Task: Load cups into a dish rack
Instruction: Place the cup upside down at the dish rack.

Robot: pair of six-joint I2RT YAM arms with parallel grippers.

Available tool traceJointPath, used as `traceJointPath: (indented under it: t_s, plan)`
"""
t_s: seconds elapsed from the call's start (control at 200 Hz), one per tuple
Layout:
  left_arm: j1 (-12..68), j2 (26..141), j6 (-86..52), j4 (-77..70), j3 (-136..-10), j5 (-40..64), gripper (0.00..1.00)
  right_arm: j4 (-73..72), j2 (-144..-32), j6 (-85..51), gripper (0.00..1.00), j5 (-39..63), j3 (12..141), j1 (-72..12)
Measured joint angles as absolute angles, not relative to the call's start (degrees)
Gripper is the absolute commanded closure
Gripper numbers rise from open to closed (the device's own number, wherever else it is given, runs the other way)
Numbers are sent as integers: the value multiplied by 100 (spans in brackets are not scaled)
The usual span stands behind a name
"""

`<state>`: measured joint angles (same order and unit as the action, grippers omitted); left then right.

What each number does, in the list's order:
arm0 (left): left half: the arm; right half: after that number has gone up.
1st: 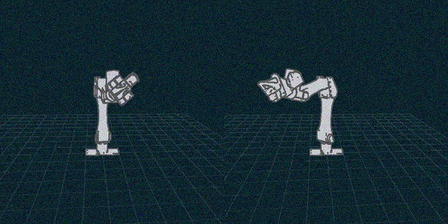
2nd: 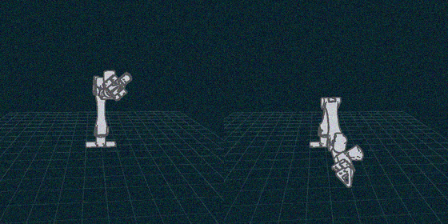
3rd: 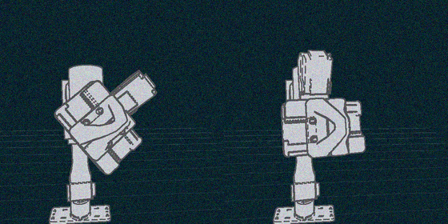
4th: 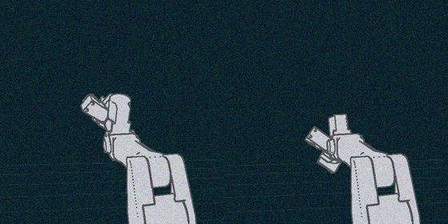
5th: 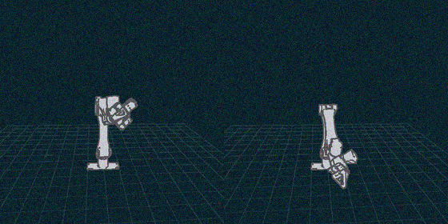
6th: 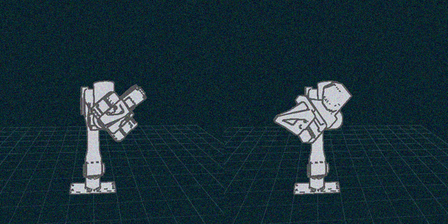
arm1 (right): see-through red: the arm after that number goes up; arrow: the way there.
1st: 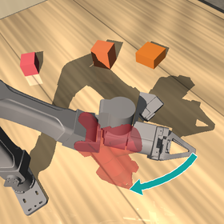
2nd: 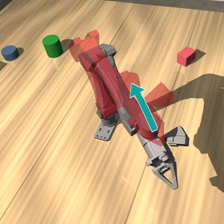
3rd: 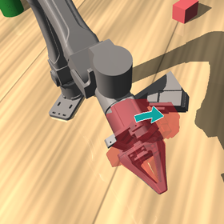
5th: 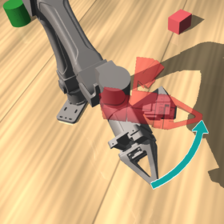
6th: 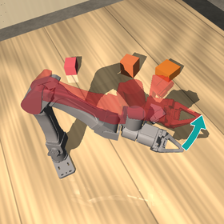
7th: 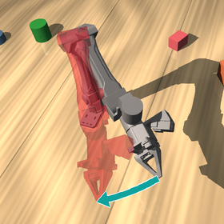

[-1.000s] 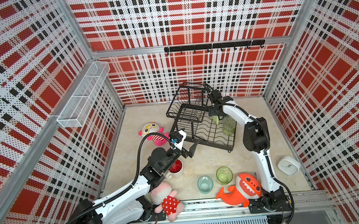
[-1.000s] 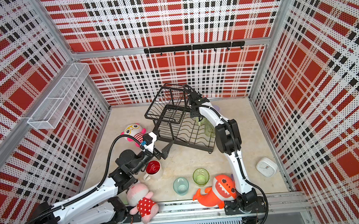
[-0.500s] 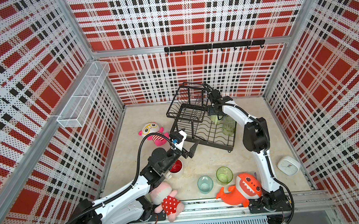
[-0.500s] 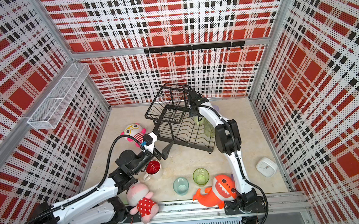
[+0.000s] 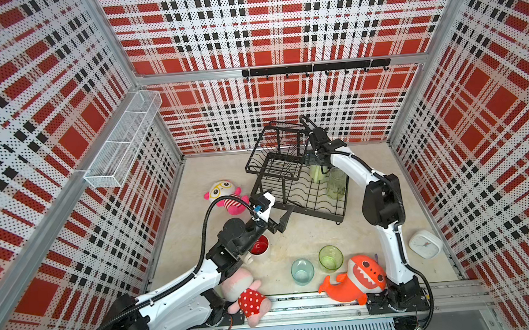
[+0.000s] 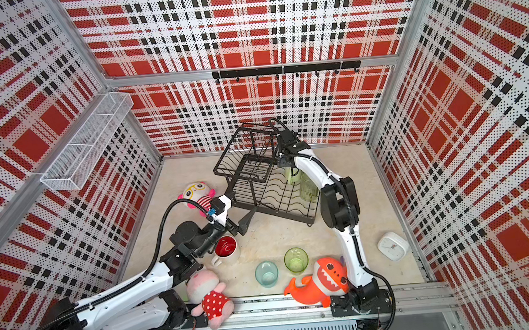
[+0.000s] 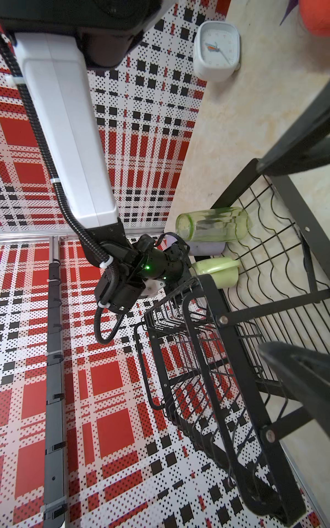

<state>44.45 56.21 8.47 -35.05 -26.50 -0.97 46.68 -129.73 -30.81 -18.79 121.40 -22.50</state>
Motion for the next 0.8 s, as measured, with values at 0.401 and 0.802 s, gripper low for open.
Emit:
traceJointPath:
  t_s: [0.401, 0.802]
  plan:
    - [4447, 5520, 945, -3457, -2650, -202, 7, 4381, -12105, -3081, 10, -1920, 11504, -2250]
    - [4541, 5201, 1017, -3417, -2650, -521, 6, 3632, -10315, -2943, 11, -2023, 9944, -2250]
